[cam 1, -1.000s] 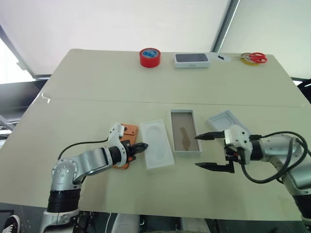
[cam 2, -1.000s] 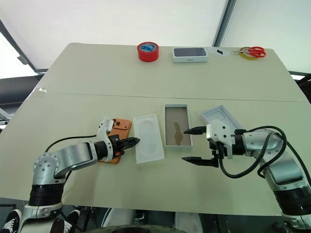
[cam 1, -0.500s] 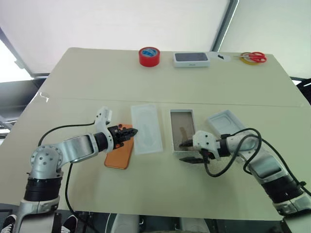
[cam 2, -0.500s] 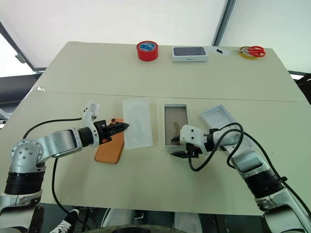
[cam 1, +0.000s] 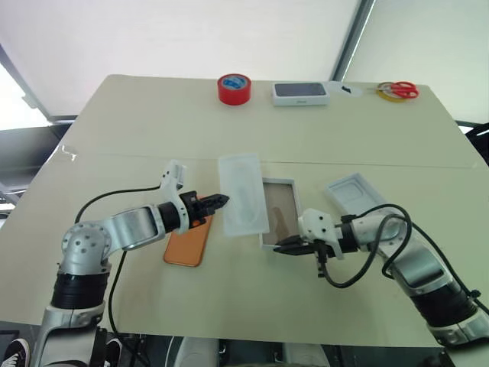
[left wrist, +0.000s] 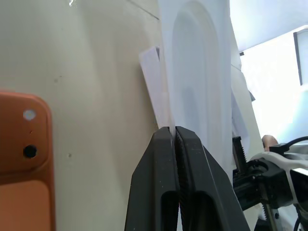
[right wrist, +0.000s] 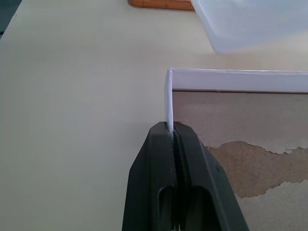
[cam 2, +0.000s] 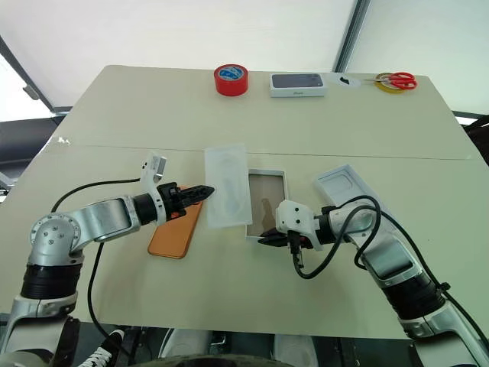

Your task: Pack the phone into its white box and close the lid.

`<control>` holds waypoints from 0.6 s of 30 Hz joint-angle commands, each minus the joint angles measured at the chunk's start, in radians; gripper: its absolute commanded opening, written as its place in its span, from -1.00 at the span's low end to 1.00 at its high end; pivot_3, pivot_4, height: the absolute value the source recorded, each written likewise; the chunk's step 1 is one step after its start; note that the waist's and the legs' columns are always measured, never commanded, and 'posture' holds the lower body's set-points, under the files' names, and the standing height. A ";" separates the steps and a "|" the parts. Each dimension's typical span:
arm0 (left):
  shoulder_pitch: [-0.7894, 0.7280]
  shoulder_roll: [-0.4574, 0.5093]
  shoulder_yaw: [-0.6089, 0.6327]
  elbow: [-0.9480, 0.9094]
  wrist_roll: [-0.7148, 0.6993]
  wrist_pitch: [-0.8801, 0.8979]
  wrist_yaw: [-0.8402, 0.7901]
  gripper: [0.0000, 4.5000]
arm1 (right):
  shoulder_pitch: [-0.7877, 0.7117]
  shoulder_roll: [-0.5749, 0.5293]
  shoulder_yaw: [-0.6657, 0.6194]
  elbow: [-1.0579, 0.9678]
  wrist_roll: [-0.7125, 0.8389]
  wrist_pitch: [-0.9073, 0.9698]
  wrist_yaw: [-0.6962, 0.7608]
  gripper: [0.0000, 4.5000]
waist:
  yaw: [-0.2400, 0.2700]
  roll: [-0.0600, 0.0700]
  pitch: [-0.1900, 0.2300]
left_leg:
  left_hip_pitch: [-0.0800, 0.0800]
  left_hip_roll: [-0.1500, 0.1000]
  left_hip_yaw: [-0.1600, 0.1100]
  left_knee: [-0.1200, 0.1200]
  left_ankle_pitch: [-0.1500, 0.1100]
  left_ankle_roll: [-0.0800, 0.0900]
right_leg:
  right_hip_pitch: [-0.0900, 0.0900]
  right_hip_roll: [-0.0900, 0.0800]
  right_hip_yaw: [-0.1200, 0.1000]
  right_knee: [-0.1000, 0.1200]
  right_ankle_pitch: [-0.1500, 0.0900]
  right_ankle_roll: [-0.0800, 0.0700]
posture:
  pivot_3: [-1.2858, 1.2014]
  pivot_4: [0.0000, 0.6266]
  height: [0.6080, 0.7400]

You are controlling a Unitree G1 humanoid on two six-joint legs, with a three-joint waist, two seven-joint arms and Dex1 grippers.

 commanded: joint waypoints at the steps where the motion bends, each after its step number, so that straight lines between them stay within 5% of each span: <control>1: -0.032 -0.026 -0.026 0.011 0.052 -0.006 -0.036 -1.00 | -0.007 0.014 -0.021 -0.039 0.042 0.042 -0.012 -0.72 | 0.000 0.000 0.000 | 0.000 0.000 0.000 0.000 0.000 0.000 | 0.000 0.000 0.000 0.000 0.000 0.000 | 0.03 -0.52 0.84; 3: -0.040 -0.040 -0.040 0.020 0.095 -0.003 -0.063 -1.00 | -0.005 0.013 -0.034 -0.050 0.046 0.031 -0.018 -0.41 | 0.000 0.000 0.000 | 0.000 0.000 0.000 0.000 0.000 0.000 | 0.000 0.000 0.000 0.000 0.000 0.000 | 0.03 -0.52 0.84; 7: -0.062 -0.072 -0.051 0.047 0.147 0.004 -0.099 -1.00 | 0.015 -0.018 -0.077 -0.067 0.056 0.004 -0.021 0.55 | 0.001 0.000 0.000 | 0.000 0.000 0.000 0.000 0.000 0.000 | 0.000 0.001 0.000 0.000 0.000 0.000 | 0.03 -0.52 0.84; 18: -0.174 -0.216 -0.095 0.175 0.314 0.044 -0.201 -1.00 | 0.056 -0.122 -0.361 0.144 0.123 -0.144 -0.002 0.55 | 0.001 -0.003 0.002 | 0.000 -0.001 0.000 0.000 0.000 0.000 | 0.000 0.000 -0.001 0.000 0.000 0.000 | 0.03 -0.52 0.84</control>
